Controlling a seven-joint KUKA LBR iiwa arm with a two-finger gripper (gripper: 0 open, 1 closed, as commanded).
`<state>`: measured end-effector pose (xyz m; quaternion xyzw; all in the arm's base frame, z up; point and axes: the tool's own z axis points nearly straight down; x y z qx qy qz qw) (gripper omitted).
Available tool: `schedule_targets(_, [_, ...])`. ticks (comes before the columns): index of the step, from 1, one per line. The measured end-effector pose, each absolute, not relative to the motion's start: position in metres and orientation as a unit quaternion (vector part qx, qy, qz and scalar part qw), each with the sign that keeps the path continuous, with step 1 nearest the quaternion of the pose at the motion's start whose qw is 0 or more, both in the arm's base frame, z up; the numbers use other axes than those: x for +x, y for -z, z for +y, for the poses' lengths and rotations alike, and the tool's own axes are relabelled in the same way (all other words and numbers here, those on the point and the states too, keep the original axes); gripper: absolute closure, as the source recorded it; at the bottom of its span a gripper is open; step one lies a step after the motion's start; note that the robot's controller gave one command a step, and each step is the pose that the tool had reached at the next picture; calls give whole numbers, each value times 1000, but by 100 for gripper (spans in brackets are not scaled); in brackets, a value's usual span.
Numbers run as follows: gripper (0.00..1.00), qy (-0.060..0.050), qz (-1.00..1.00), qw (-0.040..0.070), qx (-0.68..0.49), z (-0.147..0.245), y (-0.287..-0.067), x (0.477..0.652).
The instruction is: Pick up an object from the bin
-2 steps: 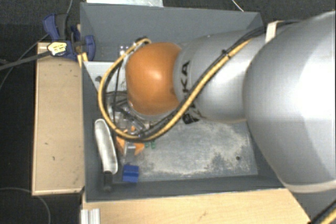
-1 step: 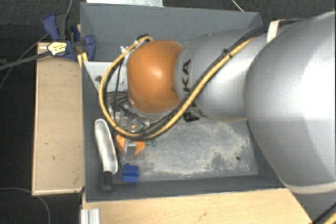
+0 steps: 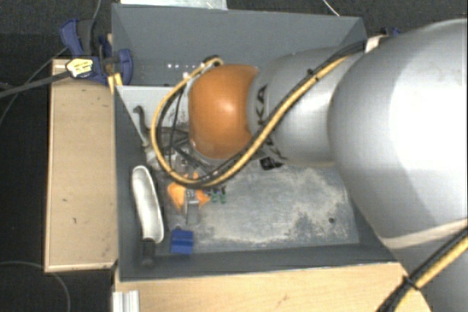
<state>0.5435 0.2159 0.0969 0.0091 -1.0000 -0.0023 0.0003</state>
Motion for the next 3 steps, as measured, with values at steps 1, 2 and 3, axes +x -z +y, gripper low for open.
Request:
schedule_targets(1, [0,9,-998,-3,-67,204,-81,541])
schedule_targets(2, [0,8,-999,-2,-44,207,-80,545])
schedule_targets(3, [0,12,-997,-4,-79,206,-80,542])
